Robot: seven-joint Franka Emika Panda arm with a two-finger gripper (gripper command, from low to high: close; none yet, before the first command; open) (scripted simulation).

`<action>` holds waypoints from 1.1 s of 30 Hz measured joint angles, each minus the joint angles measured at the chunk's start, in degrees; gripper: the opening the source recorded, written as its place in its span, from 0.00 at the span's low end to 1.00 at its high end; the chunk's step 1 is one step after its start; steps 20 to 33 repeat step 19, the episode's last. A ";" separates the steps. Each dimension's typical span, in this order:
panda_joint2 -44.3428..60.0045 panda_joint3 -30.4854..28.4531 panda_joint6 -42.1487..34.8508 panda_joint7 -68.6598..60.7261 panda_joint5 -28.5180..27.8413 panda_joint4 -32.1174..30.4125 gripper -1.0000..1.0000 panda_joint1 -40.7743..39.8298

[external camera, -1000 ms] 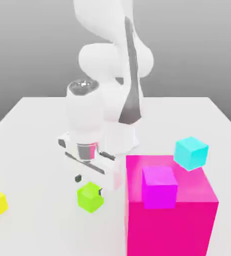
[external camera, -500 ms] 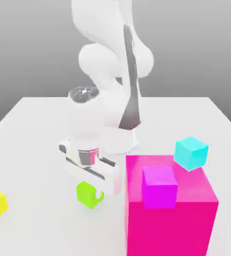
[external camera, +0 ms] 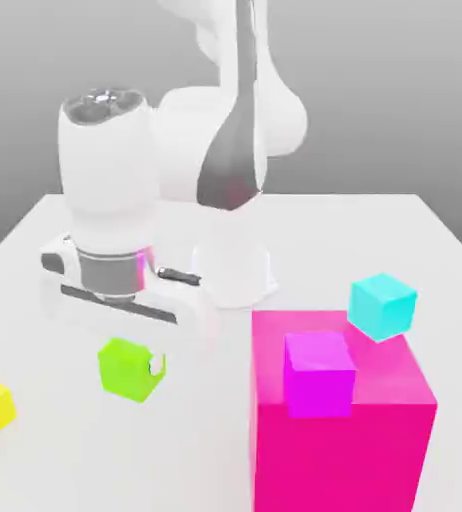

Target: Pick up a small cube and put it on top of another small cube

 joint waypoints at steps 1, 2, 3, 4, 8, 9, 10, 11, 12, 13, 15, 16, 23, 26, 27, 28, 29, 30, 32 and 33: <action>-0.09 0.59 -2.13 -2.07 0.10 2.08 0.00 0.73; -0.21 1.28 -4.27 -4.16 0.23 4.15 0.00 1.93; -0.35 1.84 -6.42 -6.25 0.36 6.23 0.00 3.37; -0.50 2.22 -8.55 -8.34 0.48 8.30 0.00 4.75; -1.10 3.70 -17.16 -16.67 0.94 16.61 0.00 8.89; -1.25 4.14 -19.30 -18.76 1.05 18.69 0.00 9.93; -1.52 5.14 -21.48 -20.95 1.25 20.78 0.00 10.96; -2.00 6.27 -23.06 -22.69 1.66 22.18 0.00 13.20; -2.22 7.00 -22.93 -23.31 1.99 22.13 0.00 14.96; -1.86 7.12 -21.62 -23.57 2.09 21.33 0.00 15.33; -0.39 7.15 -17.53 -23.68 2.05 18.81 0.00 15.40; 0.29 7.12 -15.70 -23.67 1.99 17.68 1.00 15.43; 0.29 7.12 -15.70 -23.67 1.99 17.68 1.00 15.38; 0.29 7.12 -15.70 -23.67 1.99 17.68 1.00 15.38; 0.29 7.12 -15.70 -23.67 1.99 17.68 1.00 15.38; 0.29 7.12 -15.70 -23.67 1.99 17.68 1.00 15.38; 0.29 7.12 -15.70 -23.67 1.99 17.68 1.00 15.38; 0.29 7.12 -15.70 -23.67 1.99 17.68 1.00 15.38; 0.29 7.12 -15.70 -23.67 1.99 17.68 1.00 15.38; 0.29 7.12 -15.70 -23.67 1.99 17.68 1.00 15.38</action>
